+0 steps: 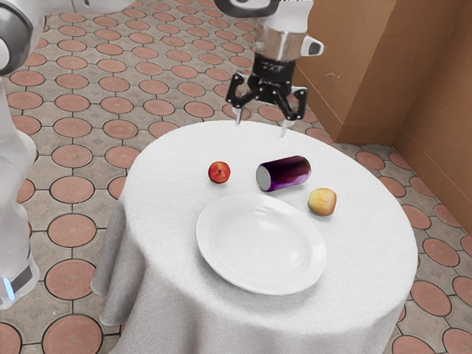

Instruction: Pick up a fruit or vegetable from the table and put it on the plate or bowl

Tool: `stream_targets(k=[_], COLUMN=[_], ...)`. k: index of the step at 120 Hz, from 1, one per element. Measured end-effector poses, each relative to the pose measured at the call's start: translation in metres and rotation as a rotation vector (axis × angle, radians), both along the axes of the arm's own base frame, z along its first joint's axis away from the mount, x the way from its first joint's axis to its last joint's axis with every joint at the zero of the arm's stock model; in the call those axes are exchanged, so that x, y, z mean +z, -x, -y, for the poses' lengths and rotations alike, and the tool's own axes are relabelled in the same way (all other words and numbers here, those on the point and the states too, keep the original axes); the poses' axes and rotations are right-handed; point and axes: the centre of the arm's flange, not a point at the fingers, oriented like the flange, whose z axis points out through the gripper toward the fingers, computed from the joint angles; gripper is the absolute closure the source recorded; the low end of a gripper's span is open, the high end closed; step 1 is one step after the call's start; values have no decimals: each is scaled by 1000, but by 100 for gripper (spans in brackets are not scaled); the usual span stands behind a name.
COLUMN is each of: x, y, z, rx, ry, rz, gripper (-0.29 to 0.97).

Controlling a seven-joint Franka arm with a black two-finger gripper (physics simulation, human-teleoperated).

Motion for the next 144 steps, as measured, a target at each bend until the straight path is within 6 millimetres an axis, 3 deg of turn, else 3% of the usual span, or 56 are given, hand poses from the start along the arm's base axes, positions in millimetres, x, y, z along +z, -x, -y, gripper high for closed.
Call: stream_targets(k=[33, 69, 89, 105, 123, 144], x=[-9, -54, -93, -116, -124, -137], y=[-1, -99, -138, -152, -160, -173], z=[18, 32, -8, -10, -11, -30], rx=[397, 644, 729, 732, 732, 852], ry=[-12, -53, -66, -70, -64, -17], rz=[-77, -116, -144, -151, -138, -146], gripper=[0, 0, 0, 0, 0, 0])
